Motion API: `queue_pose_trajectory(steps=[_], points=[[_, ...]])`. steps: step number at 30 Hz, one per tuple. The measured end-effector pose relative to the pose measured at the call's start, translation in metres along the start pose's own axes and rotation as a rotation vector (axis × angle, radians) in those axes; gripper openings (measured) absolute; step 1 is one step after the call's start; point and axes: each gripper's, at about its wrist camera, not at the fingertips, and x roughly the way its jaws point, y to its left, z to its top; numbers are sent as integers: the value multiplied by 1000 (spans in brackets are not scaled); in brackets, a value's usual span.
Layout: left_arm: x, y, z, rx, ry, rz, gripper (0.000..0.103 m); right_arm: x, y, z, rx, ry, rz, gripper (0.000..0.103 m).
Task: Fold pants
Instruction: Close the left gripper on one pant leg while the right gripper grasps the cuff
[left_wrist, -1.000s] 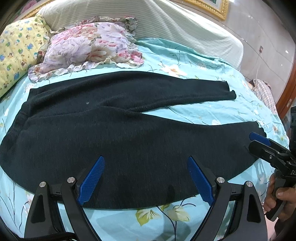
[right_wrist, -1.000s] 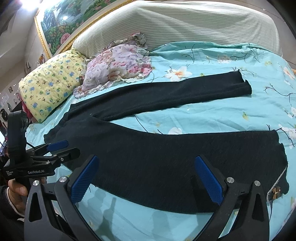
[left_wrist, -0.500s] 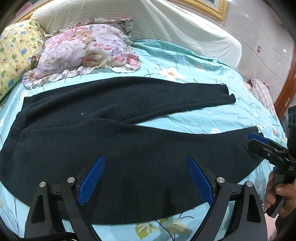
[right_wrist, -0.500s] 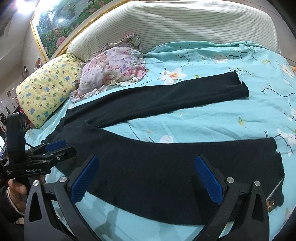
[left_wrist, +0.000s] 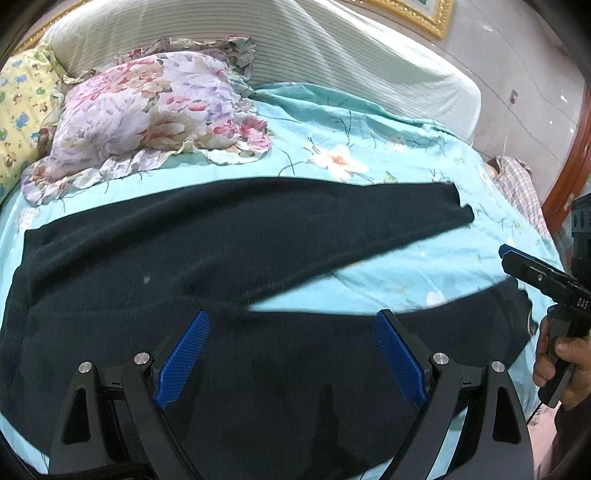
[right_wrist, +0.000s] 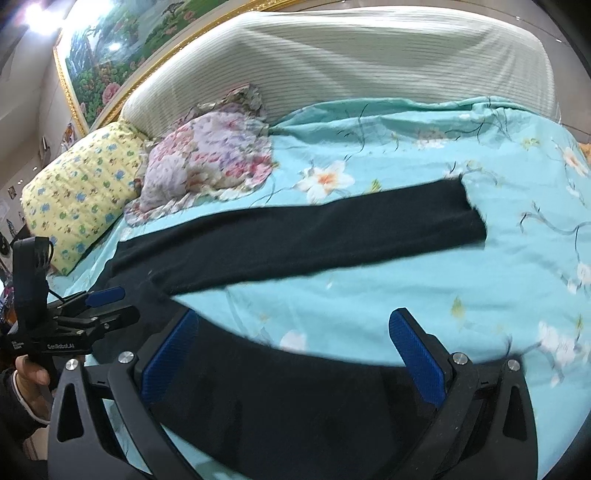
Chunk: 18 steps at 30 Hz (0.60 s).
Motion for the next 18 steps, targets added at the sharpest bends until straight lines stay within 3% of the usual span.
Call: queue_pose_trajectory(steps=[18], points=[[69,-8,89,106,53,-44,92,35,-74,75,46,25,-67,103]])
